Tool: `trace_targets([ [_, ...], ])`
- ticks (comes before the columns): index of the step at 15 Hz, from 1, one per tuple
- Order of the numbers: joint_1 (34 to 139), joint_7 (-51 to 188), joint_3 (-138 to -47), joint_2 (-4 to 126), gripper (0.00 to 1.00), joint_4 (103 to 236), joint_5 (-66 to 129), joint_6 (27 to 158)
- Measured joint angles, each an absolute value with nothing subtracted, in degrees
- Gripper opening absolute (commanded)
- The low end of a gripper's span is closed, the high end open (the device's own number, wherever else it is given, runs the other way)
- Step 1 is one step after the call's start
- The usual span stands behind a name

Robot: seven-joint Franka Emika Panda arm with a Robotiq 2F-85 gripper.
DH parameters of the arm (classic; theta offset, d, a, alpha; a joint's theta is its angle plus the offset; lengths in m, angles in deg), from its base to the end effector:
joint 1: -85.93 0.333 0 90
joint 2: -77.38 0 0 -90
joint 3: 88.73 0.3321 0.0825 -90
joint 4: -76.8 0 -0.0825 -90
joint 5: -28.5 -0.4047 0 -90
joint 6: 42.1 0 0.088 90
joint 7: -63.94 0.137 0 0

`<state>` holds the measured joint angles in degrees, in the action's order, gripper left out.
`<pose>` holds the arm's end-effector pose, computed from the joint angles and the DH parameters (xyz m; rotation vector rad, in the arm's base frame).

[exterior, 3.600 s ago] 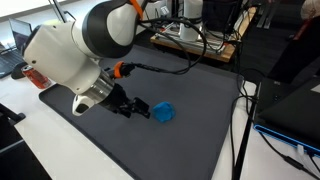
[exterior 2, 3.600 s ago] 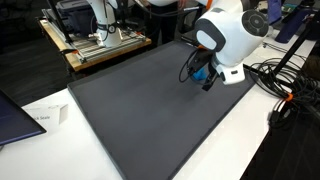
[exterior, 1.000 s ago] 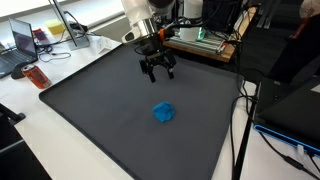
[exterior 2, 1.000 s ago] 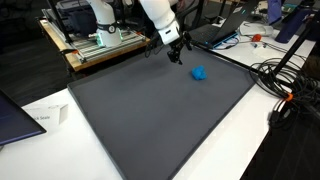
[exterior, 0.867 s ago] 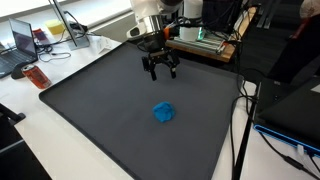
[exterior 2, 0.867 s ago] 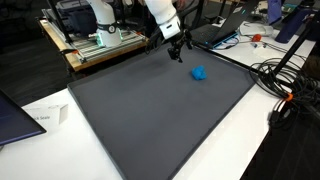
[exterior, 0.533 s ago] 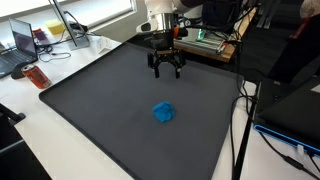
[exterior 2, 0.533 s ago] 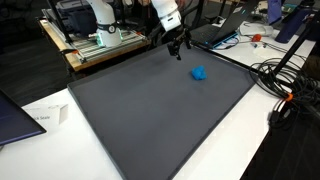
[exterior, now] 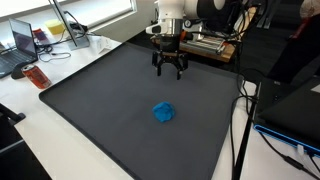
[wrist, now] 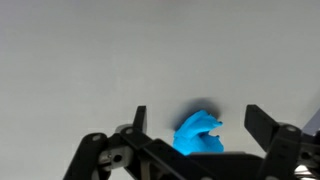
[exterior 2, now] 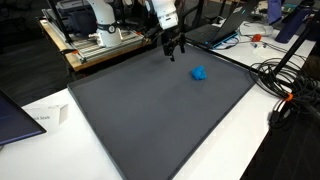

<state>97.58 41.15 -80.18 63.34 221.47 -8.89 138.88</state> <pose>0.4877 0.1242 0.1873 -2.9510 -0.1244 -0.5424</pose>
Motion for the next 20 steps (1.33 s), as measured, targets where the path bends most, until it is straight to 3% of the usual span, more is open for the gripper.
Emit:
trace_targets([
  [11, 132.89, 58.47, -114.97, 64.02, 1.00, 219.91, 8.53, 134.93],
  [20, 152.78, 77.93, -130.72, 63.76, 1.00, 206.40, 25.31, 111.90],
])
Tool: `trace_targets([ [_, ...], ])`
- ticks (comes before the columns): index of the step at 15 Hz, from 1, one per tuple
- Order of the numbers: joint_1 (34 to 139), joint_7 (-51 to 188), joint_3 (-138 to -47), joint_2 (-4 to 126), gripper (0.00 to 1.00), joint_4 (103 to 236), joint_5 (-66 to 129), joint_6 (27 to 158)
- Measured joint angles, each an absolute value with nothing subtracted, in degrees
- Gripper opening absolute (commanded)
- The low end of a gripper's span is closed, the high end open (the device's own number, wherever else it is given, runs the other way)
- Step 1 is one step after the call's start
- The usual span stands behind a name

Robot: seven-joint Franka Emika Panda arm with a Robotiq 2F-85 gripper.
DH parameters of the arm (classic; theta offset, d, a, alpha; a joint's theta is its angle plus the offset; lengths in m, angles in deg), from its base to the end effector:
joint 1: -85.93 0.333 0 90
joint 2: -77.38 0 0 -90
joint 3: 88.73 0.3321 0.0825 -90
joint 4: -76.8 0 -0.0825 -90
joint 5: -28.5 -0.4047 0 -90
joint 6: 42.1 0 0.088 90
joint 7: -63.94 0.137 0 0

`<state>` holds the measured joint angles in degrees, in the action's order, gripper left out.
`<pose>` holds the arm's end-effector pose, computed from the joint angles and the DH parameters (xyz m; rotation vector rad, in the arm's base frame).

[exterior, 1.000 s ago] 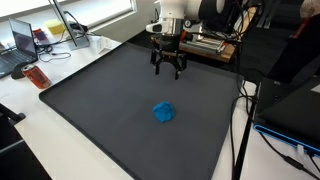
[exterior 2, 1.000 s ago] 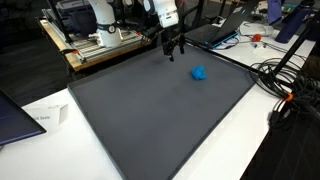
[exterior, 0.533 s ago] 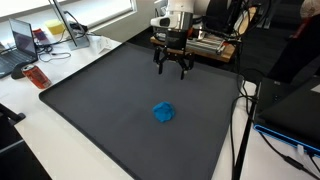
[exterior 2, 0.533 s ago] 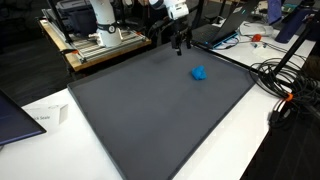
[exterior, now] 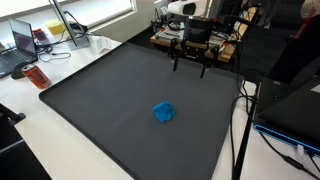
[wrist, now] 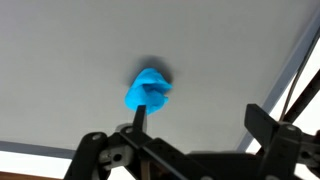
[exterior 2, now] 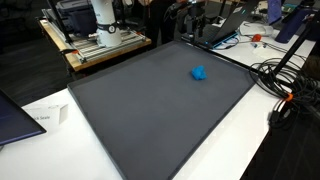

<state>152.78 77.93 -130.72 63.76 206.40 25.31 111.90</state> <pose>0.5298 0.2439 0.2789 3.0652 0.2714 0.4319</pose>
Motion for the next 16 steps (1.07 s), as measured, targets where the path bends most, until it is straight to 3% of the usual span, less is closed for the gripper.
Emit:
trace_targets([
  [7, 137.69, 94.85, -112.53, 63.27, 1.00, 196.10, 40.85, 93.58],
  [16, 120.53, 100.70, -92.84, 59.81, 1.00, 185.19, 44.51, 77.76],
])
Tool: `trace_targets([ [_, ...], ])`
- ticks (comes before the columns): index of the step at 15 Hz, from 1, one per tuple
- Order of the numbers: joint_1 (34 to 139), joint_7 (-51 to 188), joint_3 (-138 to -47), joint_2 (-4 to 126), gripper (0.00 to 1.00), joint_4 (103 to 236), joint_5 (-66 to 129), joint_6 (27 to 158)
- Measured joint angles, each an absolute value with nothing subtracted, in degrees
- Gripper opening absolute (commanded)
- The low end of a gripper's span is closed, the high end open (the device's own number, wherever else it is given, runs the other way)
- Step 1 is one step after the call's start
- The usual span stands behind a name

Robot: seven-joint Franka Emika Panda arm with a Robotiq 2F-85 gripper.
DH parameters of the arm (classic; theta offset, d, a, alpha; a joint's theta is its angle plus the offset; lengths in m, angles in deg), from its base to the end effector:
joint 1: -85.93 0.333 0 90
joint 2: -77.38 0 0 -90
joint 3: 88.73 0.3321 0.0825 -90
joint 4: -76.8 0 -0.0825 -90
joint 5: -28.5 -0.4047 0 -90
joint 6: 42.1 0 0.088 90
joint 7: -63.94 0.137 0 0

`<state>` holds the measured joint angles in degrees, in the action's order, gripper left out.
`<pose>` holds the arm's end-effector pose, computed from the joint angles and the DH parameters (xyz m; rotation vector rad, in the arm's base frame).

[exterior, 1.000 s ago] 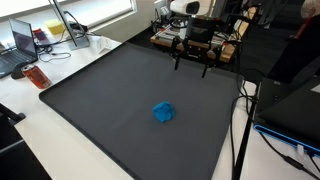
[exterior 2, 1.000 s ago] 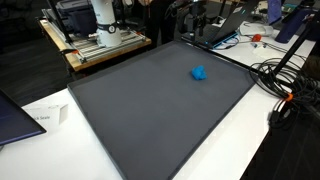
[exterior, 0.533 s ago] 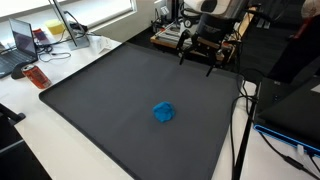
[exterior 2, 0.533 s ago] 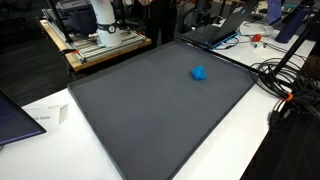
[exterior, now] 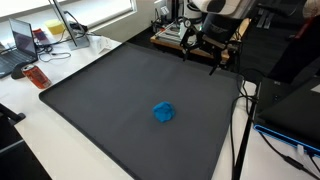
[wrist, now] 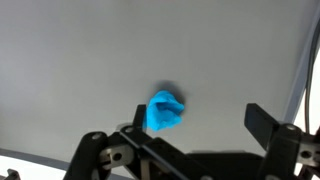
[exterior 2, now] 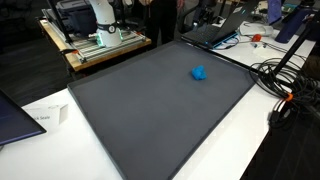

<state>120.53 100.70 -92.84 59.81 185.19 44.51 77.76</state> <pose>0.5523 0.3031 0.3115 2.8677 0.0654 0.0772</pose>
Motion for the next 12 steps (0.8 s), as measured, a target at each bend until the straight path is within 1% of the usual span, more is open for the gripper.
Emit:
trace_targets([
  [6, 114.48, 100.59, -87.09, 54.36, 1.00, 175.88, 44.51, 68.98],
  [12, 111.85, 100.21, -86.36, 47.33, 1.00, 166.87, 44.50, 66.44],
])
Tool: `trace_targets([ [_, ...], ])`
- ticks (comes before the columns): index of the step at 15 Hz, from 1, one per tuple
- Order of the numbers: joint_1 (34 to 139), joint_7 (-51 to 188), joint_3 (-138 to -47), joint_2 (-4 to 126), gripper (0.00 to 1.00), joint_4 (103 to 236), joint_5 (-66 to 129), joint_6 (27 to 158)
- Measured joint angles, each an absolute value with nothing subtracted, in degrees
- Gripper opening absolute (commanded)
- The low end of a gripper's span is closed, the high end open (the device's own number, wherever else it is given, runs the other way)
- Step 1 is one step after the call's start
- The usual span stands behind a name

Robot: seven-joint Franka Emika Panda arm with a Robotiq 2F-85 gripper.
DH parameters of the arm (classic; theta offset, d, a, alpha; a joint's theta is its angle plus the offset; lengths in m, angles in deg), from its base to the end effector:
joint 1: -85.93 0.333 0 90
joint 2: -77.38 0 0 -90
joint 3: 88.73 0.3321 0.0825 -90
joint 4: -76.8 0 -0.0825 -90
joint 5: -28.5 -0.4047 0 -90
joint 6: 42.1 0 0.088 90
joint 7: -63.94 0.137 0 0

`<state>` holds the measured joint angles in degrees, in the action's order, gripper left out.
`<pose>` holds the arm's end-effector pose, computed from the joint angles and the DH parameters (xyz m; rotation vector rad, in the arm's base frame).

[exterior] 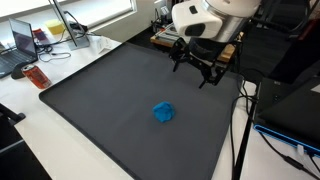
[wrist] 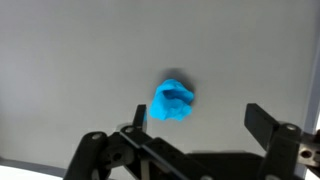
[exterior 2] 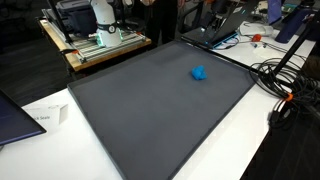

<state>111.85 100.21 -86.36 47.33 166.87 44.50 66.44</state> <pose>0.6221 0.2994 0.2986 2.8365 -0.0378 -0.0630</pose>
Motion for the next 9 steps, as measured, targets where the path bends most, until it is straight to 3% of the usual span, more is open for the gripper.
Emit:
trace_targets([
  [9, 109.31, 95.41, -86.55, 35.38, 1.00, 151.45, 44.24, 59.31],
])
